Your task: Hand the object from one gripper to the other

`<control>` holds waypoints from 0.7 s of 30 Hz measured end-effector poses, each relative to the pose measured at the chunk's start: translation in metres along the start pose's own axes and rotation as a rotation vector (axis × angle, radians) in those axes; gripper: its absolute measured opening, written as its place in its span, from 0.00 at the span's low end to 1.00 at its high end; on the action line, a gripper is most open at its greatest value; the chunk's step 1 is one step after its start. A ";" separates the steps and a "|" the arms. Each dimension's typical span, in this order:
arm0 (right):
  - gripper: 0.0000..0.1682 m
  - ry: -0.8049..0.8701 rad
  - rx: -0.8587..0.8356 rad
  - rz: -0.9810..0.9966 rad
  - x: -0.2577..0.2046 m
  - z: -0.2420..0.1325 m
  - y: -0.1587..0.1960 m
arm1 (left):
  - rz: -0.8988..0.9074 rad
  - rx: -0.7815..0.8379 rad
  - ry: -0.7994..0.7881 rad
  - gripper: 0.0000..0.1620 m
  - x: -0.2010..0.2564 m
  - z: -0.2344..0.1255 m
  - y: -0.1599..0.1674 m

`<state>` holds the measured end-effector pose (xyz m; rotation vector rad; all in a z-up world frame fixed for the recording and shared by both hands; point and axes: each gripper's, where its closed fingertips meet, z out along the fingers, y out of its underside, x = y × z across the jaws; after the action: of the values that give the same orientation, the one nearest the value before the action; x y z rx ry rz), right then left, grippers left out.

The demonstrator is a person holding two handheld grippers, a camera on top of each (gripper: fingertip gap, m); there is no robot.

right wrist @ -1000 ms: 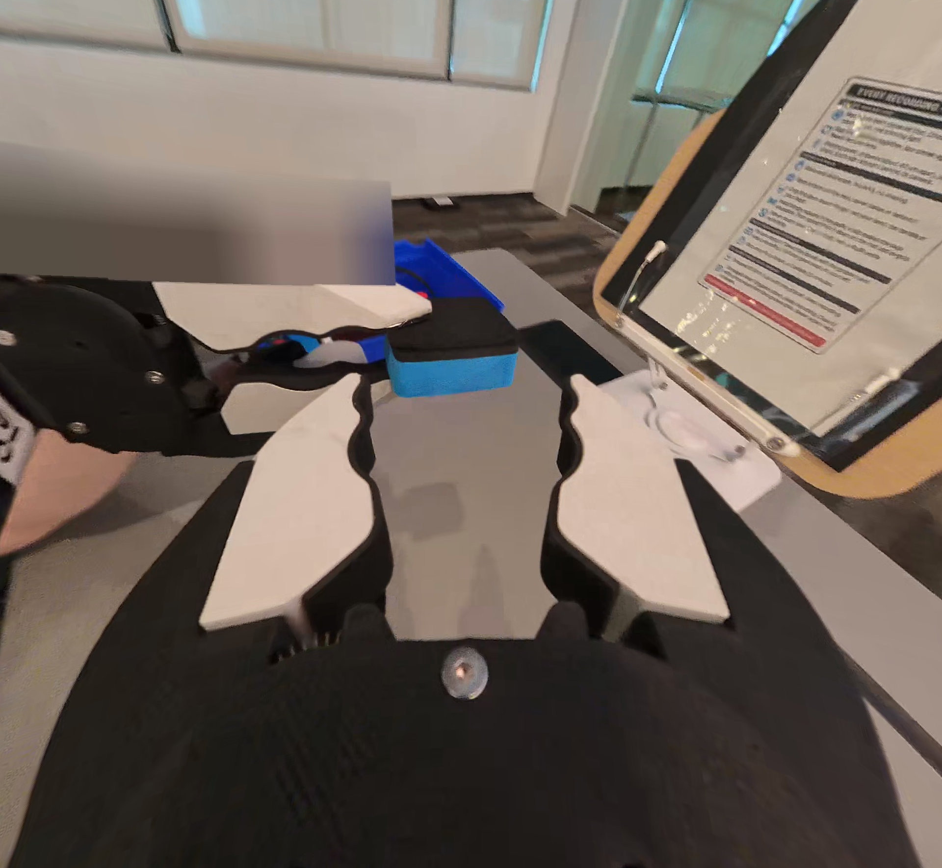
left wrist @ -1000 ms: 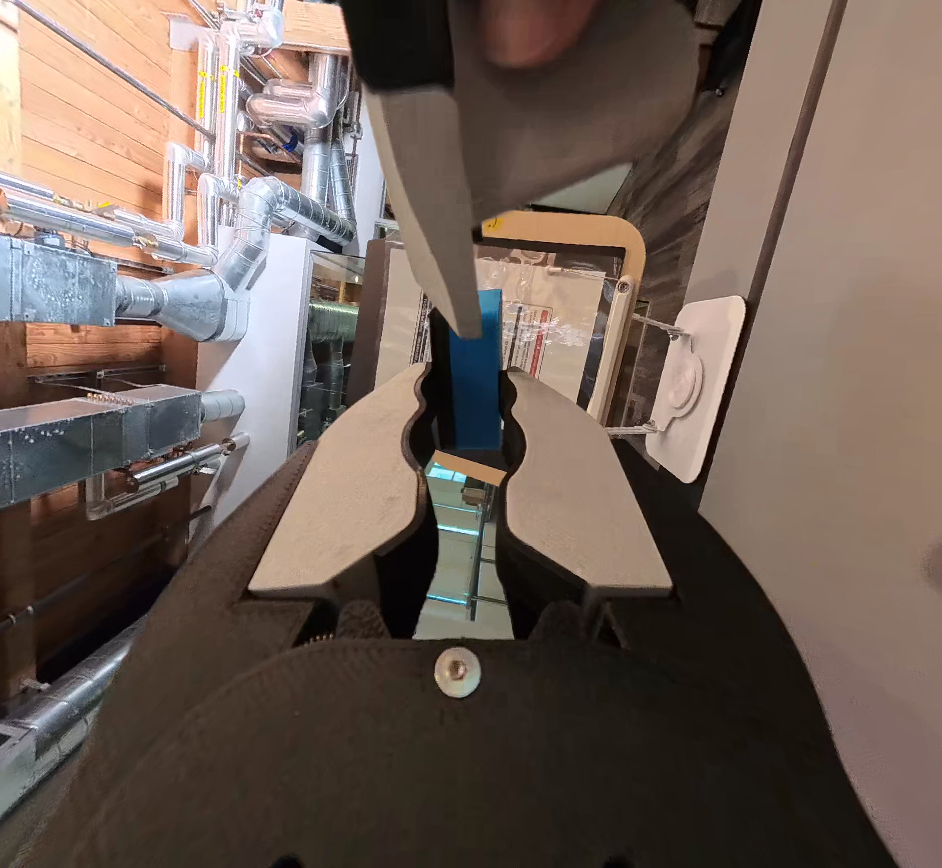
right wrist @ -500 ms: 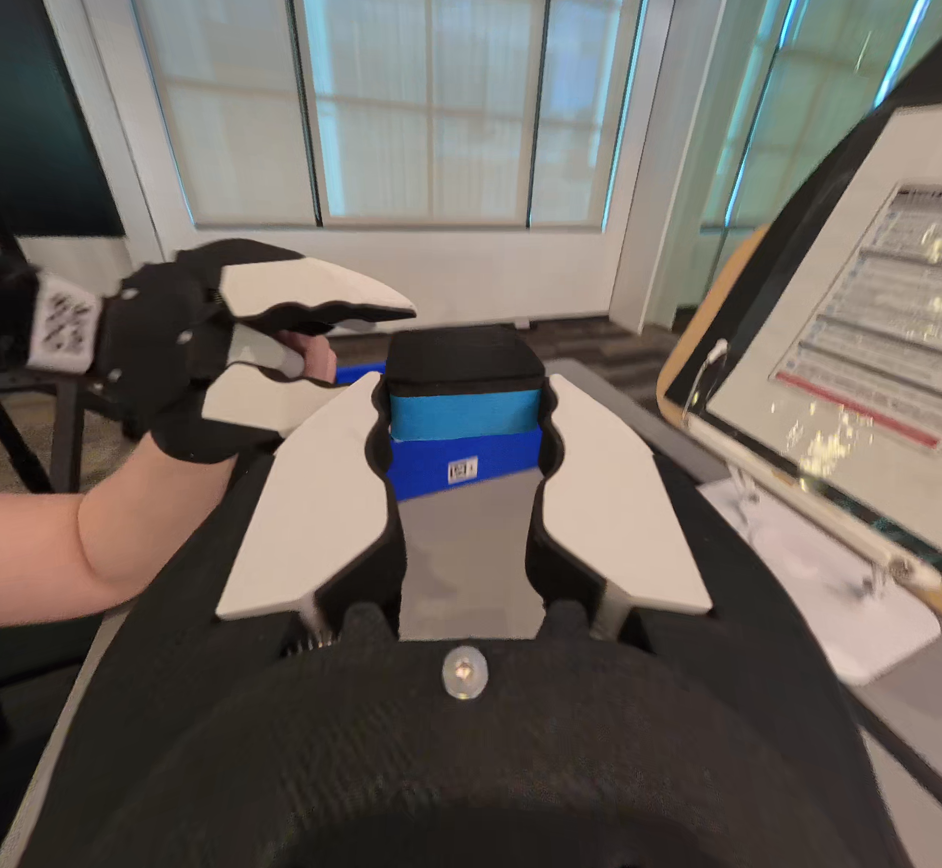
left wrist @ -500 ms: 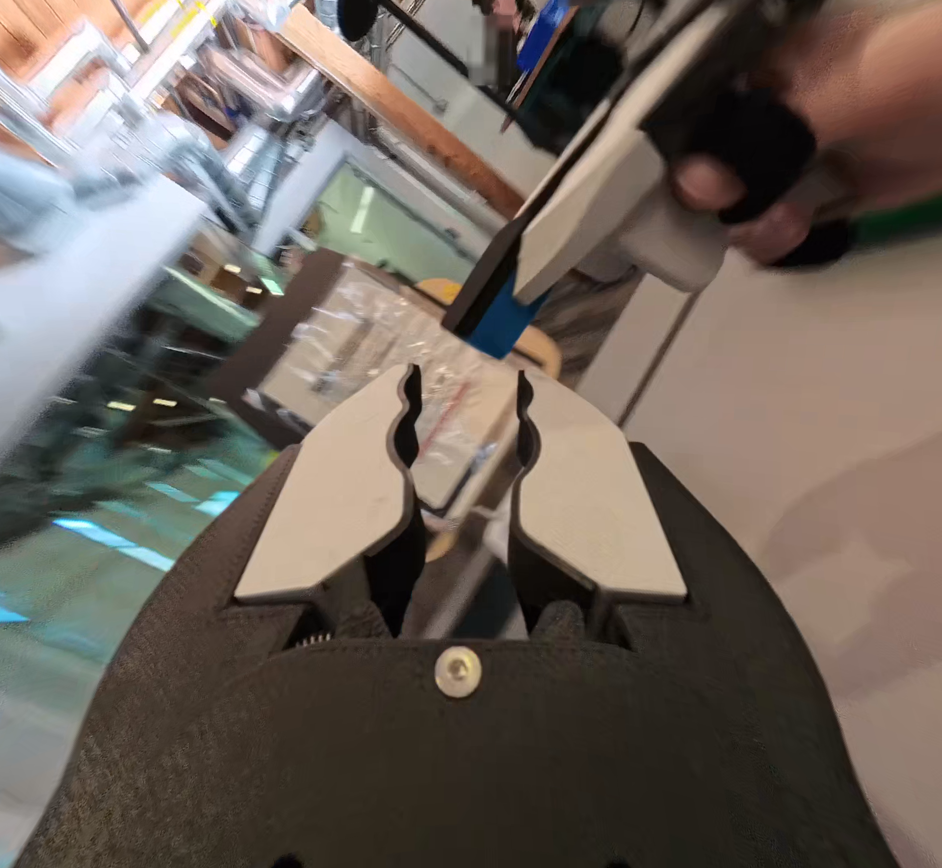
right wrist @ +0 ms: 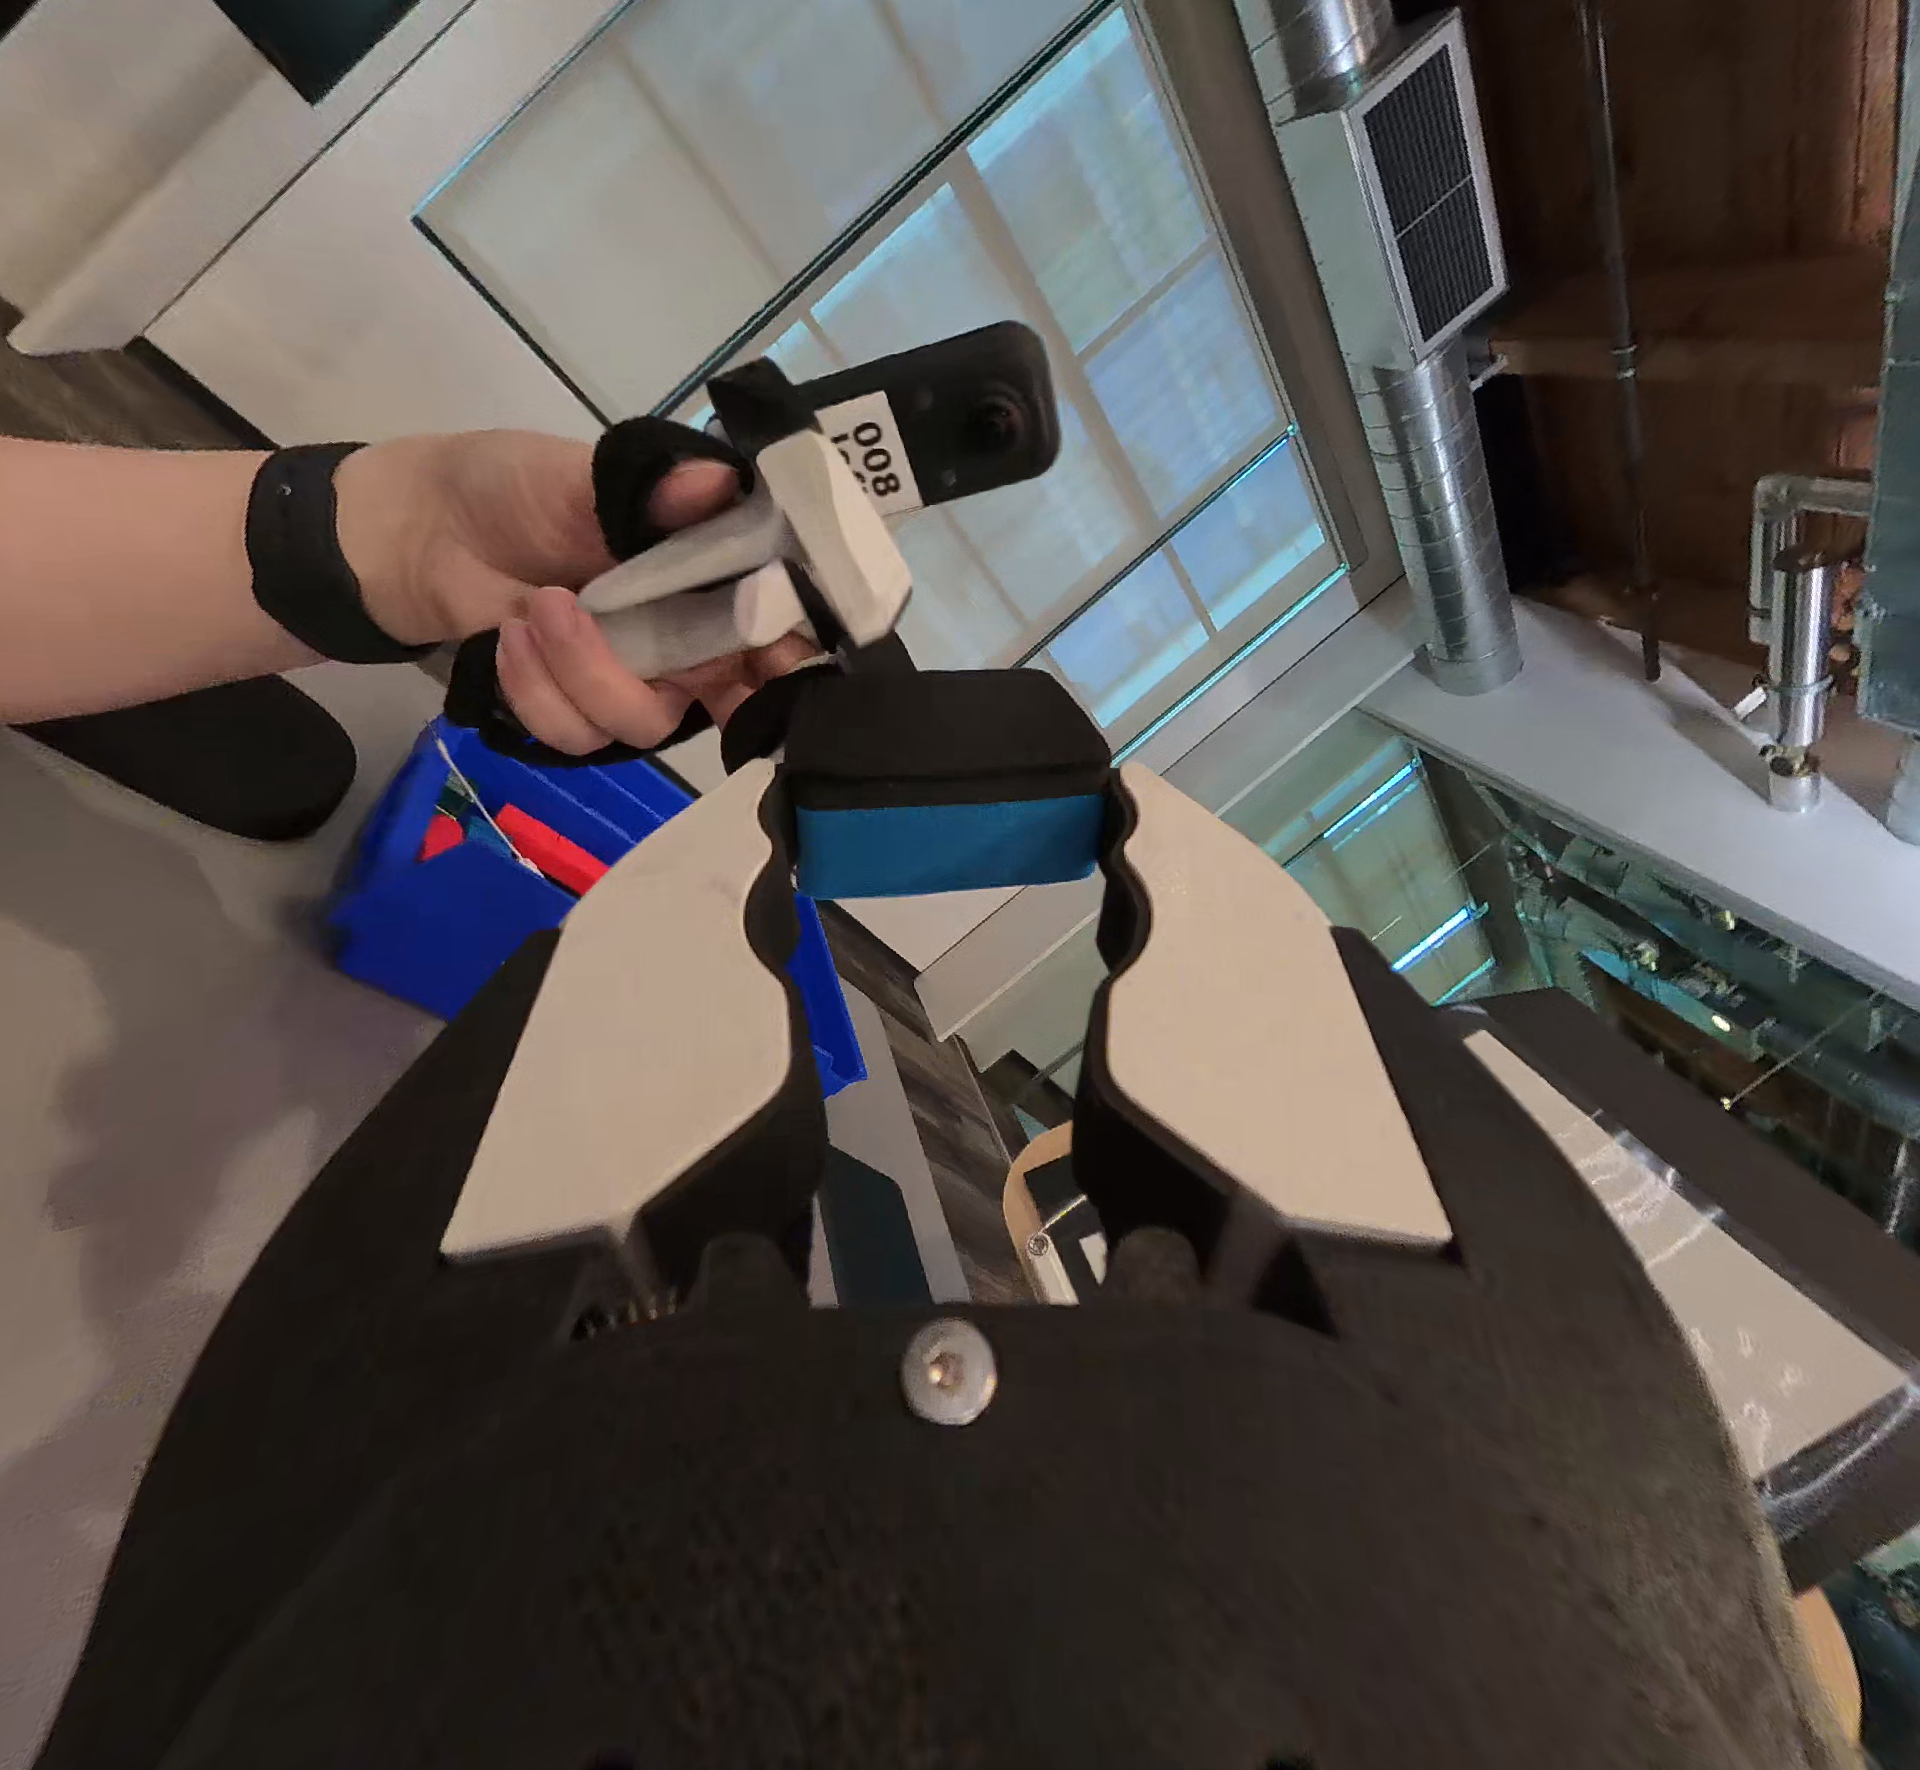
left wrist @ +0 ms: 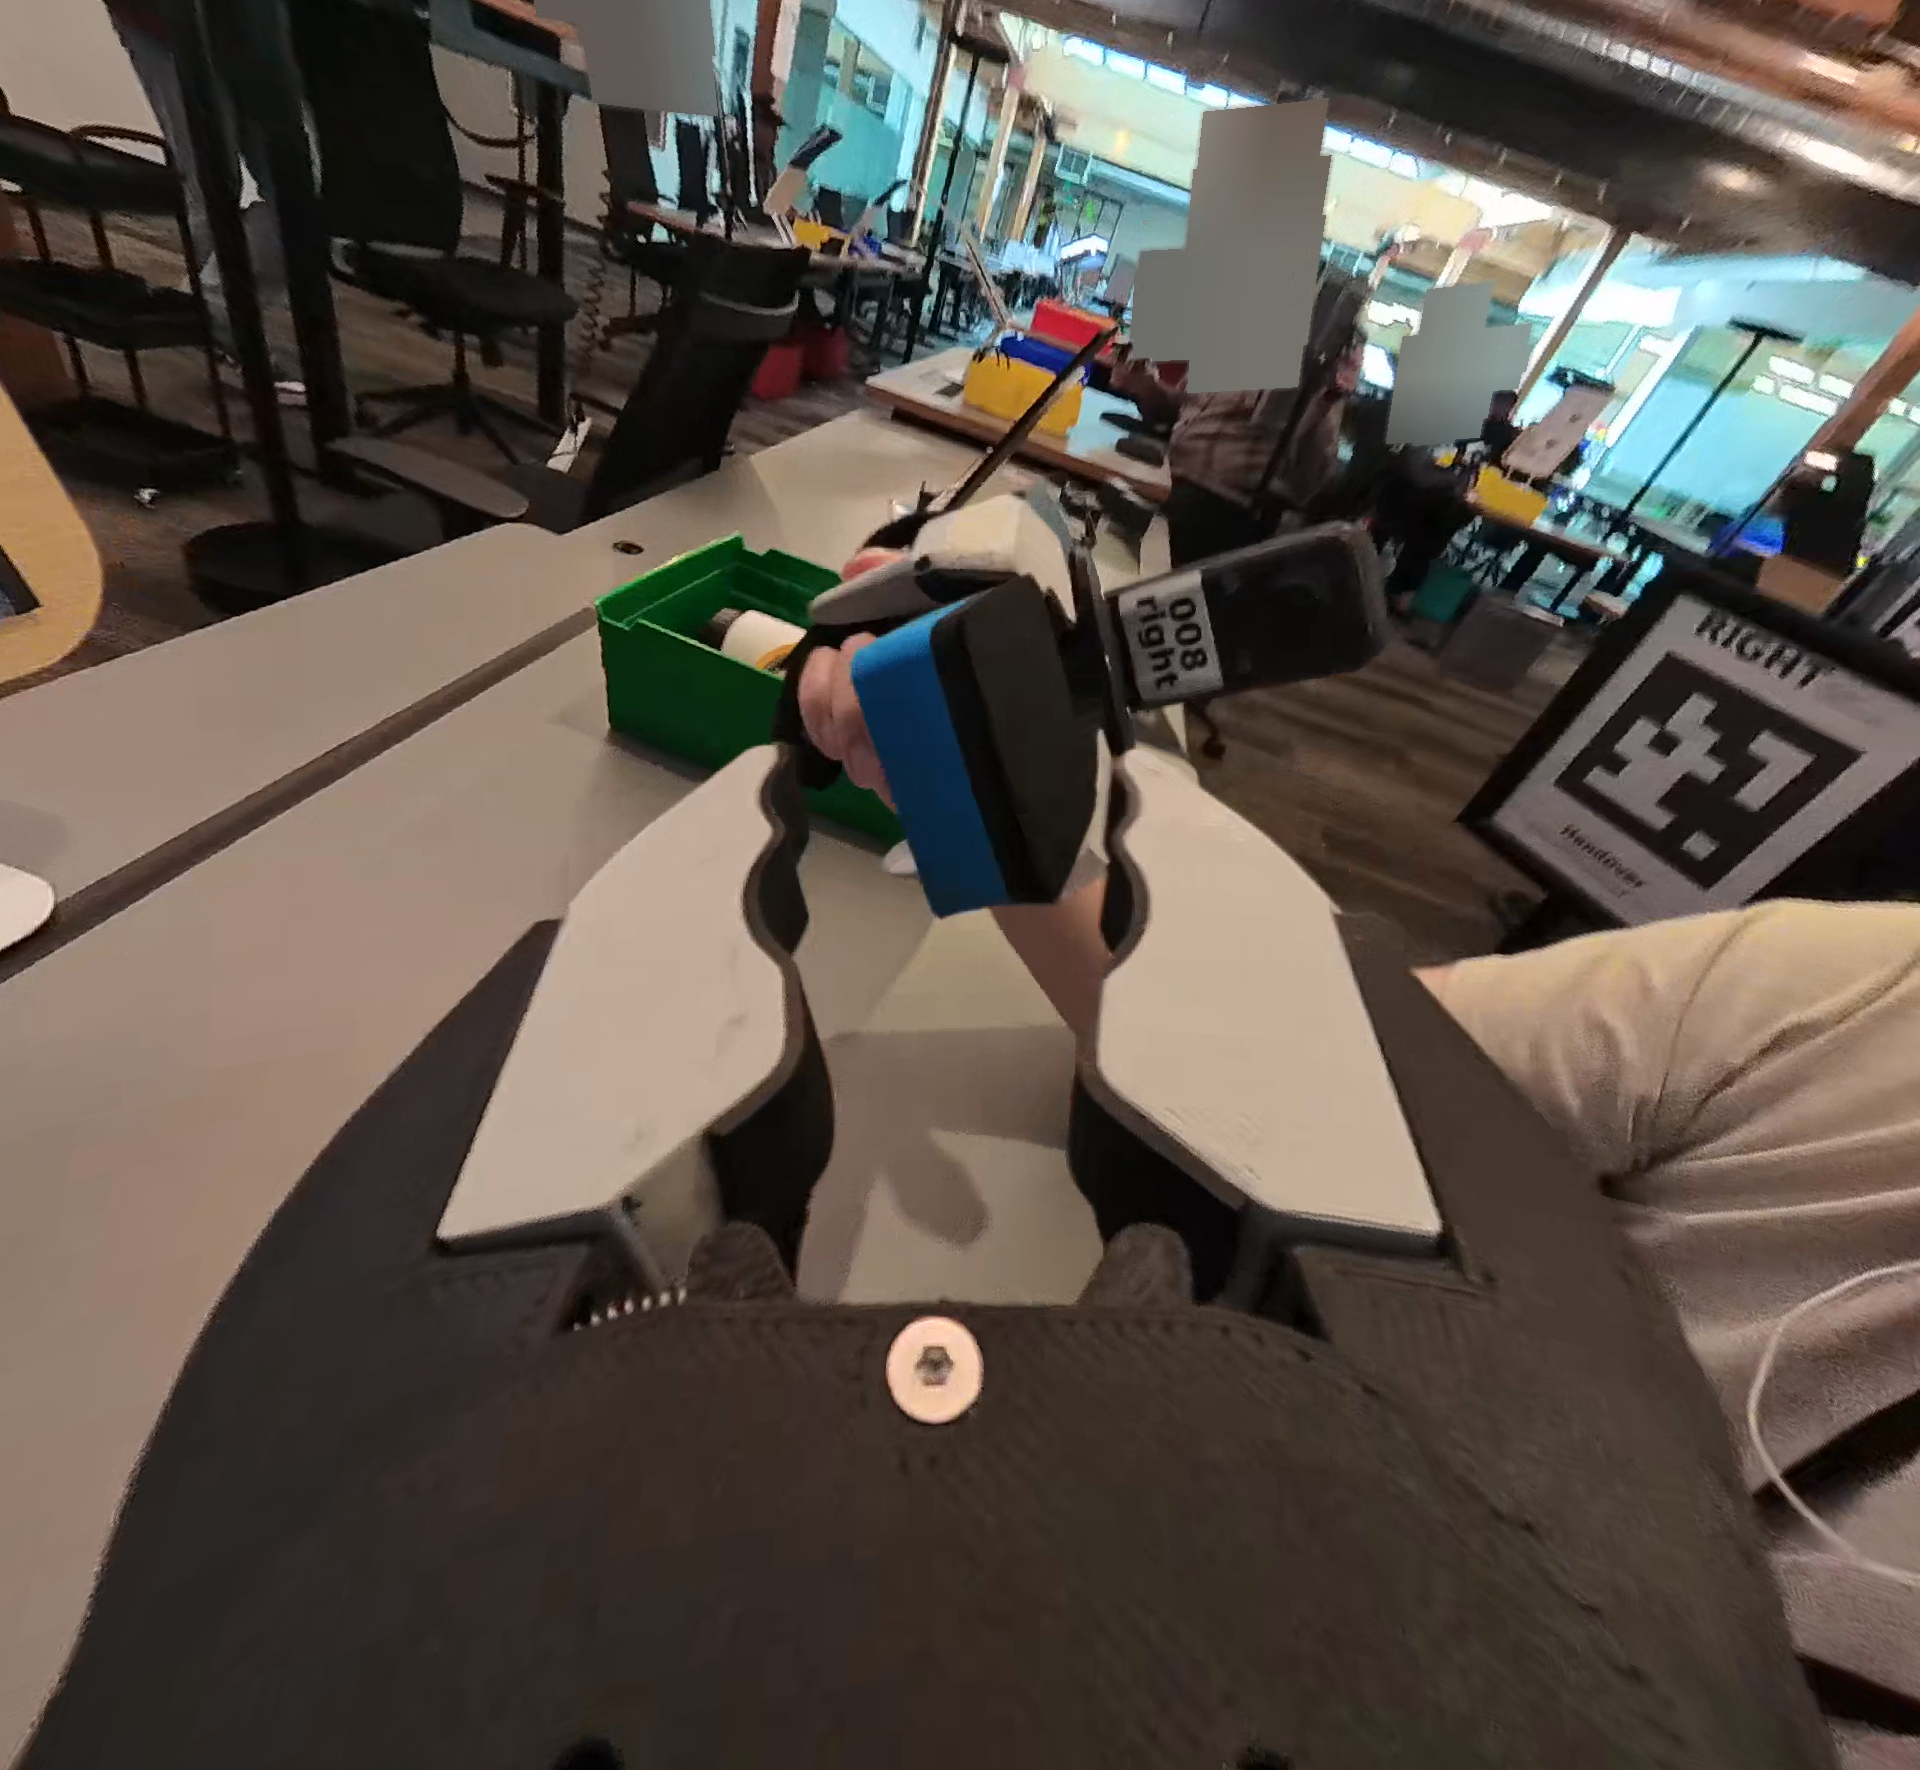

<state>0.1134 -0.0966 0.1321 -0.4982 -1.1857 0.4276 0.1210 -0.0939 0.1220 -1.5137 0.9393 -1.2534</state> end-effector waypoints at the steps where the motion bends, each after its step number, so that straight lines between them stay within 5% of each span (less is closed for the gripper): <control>1: 0.33 -0.003 -0.008 -0.006 -0.001 0.001 0.002 | 0.023 -0.031 0.015 0.22 0.002 0.003 0.006; 5: 0.33 0.030 -0.118 -0.018 0.002 0.002 0.026 | 0.141 -0.028 -0.085 0.16 -0.013 0.000 0.003; 8: 0.32 0.092 -0.183 0.107 0.015 -0.002 0.045 | 0.369 0.051 -0.346 0.15 -0.038 -0.017 -0.016; 15: 0.44 0.103 -0.154 0.985 0.034 0.011 0.045 | 1.240 0.002 -1.091 0.15 -0.061 -0.047 -0.045; 21: 0.48 0.195 -0.280 0.881 0.028 0.021 0.052 | 1.421 -0.089 -1.081 0.15 -0.061 -0.006 -0.018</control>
<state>0.0996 -0.0354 0.1293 -1.2865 -0.7885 0.9414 0.1040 -0.0319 0.1232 -0.8856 0.9191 0.5932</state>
